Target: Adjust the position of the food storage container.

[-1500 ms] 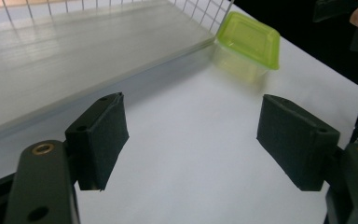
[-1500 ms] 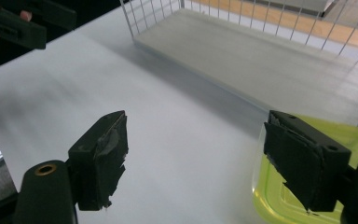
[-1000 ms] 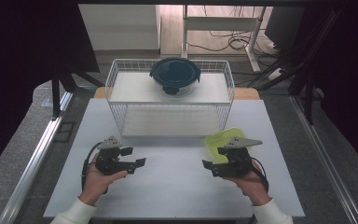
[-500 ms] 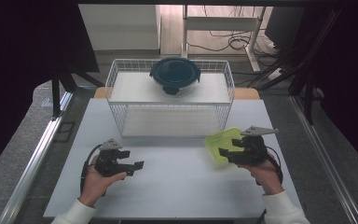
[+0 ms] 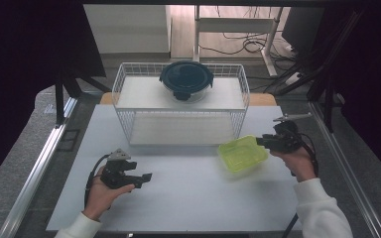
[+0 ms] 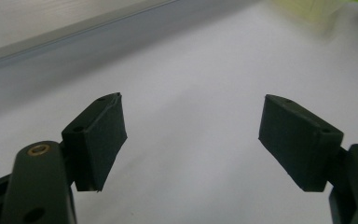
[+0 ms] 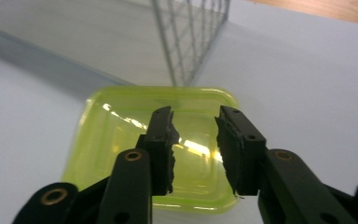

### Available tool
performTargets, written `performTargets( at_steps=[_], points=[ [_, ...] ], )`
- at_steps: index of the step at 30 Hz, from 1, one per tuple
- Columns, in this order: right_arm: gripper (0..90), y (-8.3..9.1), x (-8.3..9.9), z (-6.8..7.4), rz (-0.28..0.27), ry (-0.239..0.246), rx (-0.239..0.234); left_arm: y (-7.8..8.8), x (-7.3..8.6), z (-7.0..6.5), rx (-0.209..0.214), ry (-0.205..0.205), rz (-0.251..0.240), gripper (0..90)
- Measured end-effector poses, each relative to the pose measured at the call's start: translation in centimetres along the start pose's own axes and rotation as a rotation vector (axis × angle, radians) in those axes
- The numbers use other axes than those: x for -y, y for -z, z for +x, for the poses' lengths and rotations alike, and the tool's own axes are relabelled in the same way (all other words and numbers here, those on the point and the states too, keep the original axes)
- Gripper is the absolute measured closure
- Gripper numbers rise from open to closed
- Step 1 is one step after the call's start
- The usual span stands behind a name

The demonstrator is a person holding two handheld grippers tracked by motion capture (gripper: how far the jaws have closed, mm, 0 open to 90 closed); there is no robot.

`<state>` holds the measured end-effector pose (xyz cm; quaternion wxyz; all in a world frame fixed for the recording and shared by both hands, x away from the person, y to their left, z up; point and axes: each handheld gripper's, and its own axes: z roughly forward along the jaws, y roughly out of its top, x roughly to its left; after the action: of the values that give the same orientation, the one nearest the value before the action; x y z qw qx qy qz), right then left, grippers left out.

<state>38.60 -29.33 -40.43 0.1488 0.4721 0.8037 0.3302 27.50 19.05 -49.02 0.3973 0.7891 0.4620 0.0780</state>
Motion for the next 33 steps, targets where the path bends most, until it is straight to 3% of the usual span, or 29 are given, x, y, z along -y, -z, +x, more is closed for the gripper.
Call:
performTargets(
  at_steps=[8, 14, 24, 33],
  points=[
    [84.8, -2.2, -0.9, -2.8, 0.101, 0.0, 0.055, 0.0, -0.3, -0.1, -0.002, 0.009, 0.008, 22.2],
    [87.9, -4.8, -0.8, -4.7, 0.159, -0.007, 0.071, -0.4, -0.2, -0.2, -0.02, 0.009, 0.016, 22.5],
    [89.0, -7.5, -1.0, -4.5, 0.212, 0.093, 0.087, -0.2, 0.0, 0.0, -0.033, 0.023, 0.008, 22.5],
    [89.1, -8.0, -0.7, -4.1, 0.259, 0.131, 0.089, -0.1, 0.2, 0.3, -0.032, 0.029, 0.006, 22.7]
  ],
)
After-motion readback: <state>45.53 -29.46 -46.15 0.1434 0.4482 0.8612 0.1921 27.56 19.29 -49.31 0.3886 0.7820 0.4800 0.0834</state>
